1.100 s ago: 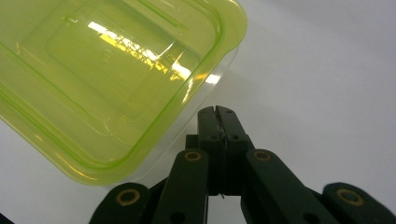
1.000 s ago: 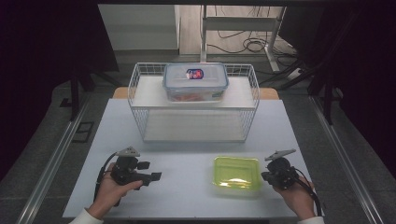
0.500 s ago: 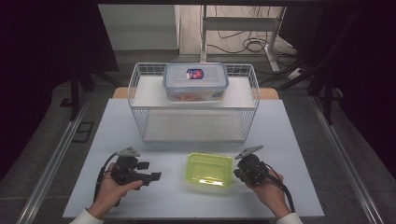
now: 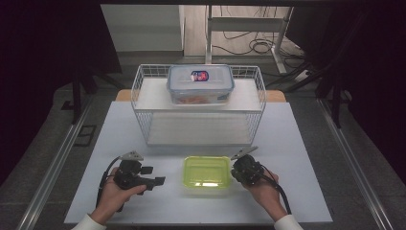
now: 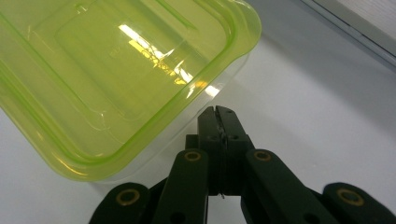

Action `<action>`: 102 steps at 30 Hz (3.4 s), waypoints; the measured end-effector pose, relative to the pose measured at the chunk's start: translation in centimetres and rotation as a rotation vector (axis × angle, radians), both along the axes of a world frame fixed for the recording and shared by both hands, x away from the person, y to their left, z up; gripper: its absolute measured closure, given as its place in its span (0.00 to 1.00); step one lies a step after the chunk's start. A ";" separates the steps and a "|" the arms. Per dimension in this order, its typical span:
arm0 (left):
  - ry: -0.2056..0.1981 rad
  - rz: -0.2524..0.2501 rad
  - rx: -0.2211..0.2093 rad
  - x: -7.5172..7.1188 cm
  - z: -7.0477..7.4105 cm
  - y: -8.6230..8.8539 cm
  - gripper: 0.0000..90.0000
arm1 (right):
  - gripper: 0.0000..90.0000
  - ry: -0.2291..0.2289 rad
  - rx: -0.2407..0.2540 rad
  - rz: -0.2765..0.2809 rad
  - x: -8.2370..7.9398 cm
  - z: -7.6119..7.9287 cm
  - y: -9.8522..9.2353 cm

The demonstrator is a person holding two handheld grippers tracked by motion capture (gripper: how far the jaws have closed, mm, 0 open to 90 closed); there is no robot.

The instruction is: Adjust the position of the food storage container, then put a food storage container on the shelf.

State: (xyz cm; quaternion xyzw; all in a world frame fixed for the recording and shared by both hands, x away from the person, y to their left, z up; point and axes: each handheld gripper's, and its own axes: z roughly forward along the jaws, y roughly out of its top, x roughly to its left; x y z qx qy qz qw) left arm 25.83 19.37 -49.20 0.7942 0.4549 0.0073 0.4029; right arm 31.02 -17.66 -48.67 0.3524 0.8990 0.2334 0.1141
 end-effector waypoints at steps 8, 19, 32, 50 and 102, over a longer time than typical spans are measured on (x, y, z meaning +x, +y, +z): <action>-0.013 0.045 -0.051 -0.1 0.4 0.2 0.30 | 0.96 -0.048 0.080 -0.065 -0.2 1.3 -2.2; 0.044 0.069 -0.201 0.4 0.3 0.0 0.30 | 0.51 0.079 0.460 -0.154 -0.6 2.1 -6.1; 0.081 0.074 -0.261 1.0 0.1 -0.6 0.30 | 0.46 0.127 0.588 -0.138 -0.4 1.9 -6.3; 0.212 0.082 -0.347 3.8 -1.8 -2.8 0.30 | 0.48 0.236 0.633 -0.184 0.7 0.4 -5.3; 0.274 -0.015 -0.413 3.6 -1.4 -4.1 0.90 | 0.90 0.405 0.813 -0.190 0.3 -0.3 -4.8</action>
